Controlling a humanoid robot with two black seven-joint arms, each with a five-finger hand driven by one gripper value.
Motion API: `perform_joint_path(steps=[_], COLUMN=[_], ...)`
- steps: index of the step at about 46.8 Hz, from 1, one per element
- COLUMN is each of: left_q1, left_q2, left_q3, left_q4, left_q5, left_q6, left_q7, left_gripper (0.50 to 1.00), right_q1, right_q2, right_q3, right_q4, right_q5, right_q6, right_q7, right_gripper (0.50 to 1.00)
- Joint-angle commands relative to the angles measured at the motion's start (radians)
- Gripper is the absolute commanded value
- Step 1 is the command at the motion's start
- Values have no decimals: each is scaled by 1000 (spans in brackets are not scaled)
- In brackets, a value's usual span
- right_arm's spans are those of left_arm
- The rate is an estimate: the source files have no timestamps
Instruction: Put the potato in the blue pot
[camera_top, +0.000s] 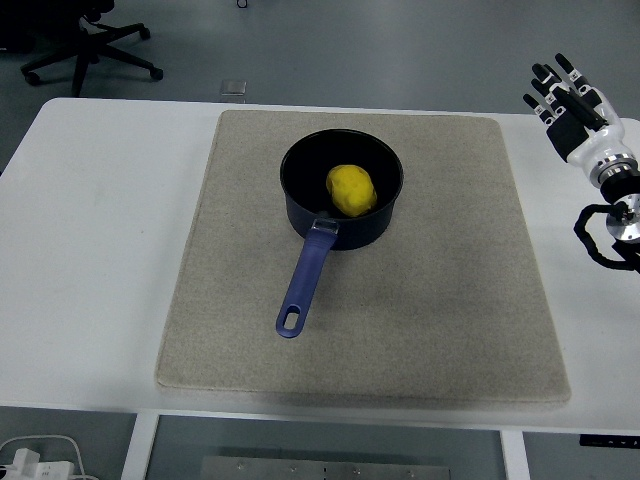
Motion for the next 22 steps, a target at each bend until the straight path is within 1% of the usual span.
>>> perform_joint_path(steps=[1, 14, 22], left_q1=[1, -1, -1], left_q2=[0, 0, 0], left_q3=[0, 0, 0], left_q4=[0, 0, 0], left_q5=[0, 0, 0], left_q6=[0, 0, 0], left_q7=[0, 0, 0], left_gripper=[994, 994, 994], right_q1=[-2, -1, -2], right_q2=[5, 11, 7], right_q3=[0, 6, 6], right_q4=[1, 1, 24], right_q5=[0, -2, -5], right_q6=[0, 3, 1], right_q7=[0, 0, 0], right_gripper=[944, 944, 944])
